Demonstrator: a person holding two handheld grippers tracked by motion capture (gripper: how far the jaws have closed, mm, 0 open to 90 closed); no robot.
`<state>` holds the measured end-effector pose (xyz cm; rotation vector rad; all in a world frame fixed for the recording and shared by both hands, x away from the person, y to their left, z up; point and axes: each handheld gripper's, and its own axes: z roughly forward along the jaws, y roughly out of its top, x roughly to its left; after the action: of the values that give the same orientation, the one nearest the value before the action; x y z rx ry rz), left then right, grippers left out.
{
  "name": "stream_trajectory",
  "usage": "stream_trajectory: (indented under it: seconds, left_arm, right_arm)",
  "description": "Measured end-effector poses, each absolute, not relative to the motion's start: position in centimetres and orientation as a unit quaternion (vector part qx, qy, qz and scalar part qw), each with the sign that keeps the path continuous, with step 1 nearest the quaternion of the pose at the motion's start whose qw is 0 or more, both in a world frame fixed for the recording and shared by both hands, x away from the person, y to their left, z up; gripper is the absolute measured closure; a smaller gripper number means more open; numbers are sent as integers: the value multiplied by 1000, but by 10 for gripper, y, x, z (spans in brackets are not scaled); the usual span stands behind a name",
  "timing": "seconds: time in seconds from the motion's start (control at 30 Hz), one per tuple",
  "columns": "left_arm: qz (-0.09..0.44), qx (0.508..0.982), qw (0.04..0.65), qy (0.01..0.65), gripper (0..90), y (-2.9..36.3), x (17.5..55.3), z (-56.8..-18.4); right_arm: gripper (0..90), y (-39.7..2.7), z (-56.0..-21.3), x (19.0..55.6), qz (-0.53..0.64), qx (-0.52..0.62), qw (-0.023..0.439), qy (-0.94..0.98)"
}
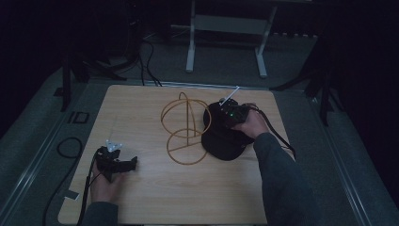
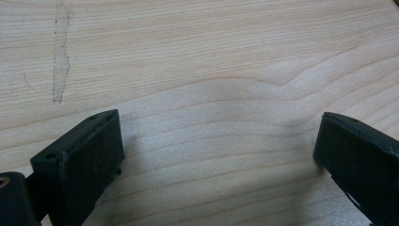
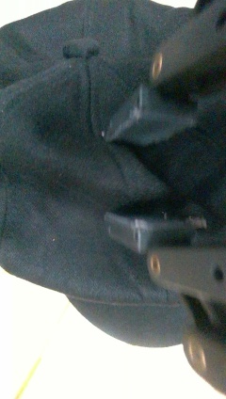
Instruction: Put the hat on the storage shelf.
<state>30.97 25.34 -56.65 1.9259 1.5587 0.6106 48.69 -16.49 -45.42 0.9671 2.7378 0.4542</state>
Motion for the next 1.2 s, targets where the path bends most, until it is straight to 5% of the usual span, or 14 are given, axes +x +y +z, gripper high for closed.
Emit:
stream_trajectory:
  seconds: [0.37, 1.2]
  left_arm:
    - [229, 722, 291, 584, 19, 253, 310, -566]
    - [229, 722, 290, 584, 19, 253, 310, -566]
  right_arm:
    - [820, -163, -456, 487, 136, 319, 67, 936]
    - [850, -194, -421, 480, 179, 343, 33, 921]
